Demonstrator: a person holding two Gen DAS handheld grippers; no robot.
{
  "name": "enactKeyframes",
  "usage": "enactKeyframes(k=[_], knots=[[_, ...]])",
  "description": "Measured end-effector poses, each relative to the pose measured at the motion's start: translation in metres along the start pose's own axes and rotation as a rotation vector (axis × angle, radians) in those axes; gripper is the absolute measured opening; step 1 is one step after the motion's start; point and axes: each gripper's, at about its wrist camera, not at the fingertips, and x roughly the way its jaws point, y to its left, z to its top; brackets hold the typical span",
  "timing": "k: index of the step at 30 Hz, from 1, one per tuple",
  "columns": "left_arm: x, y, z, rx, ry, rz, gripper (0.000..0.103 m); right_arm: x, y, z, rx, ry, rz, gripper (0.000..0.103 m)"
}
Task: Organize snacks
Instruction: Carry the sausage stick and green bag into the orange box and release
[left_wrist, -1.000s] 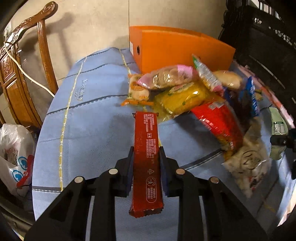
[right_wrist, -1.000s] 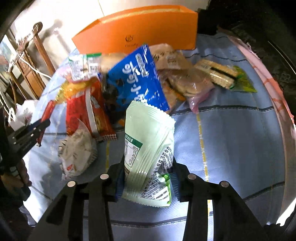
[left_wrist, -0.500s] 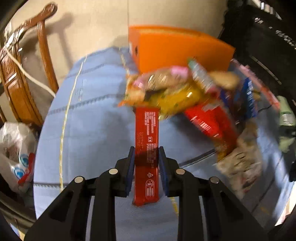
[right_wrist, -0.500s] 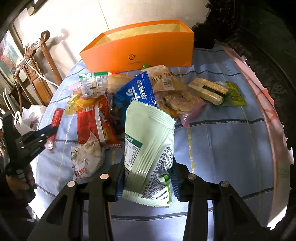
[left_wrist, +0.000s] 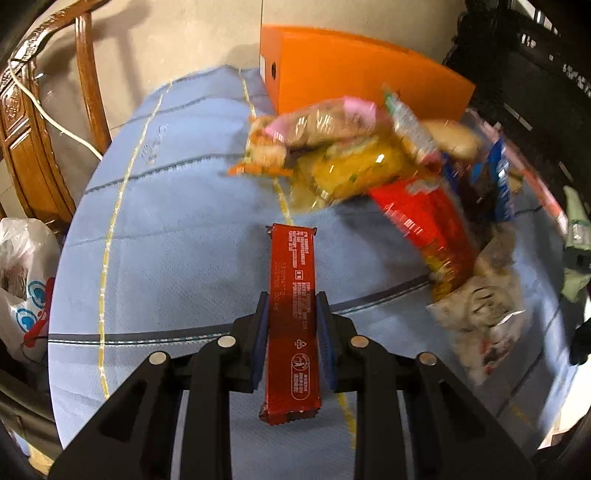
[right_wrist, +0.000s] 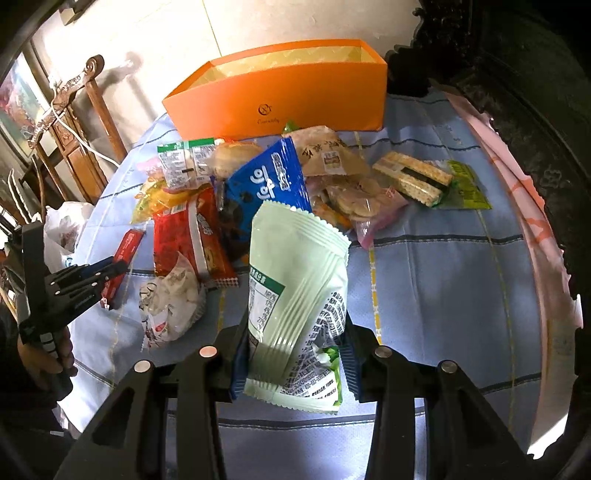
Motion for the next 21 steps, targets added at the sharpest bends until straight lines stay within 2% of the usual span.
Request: enactKeyframes(k=[6,12,17,21], knots=[[-0.055,-0.007,0.024,-0.008,-0.132,-0.046,0.023,-0.016,0.001,0.013,-0.014,-0.045,0.024,0.042],[-0.098,-0.024,0.063,-0.011,-0.247,-0.079,0.023,-0.041,0.004,0.045,-0.041,-0.12,0.049,0.042],[-0.115,-0.038,0.103,0.017,-0.311,-0.097,0.023,-0.068,0.001,0.091,-0.047,-0.213,0.057,0.042],[-0.116,-0.053,0.145,0.06,-0.362,-0.089,0.023,-0.093,-0.009,0.152,-0.008,-0.307,0.064,0.042]])
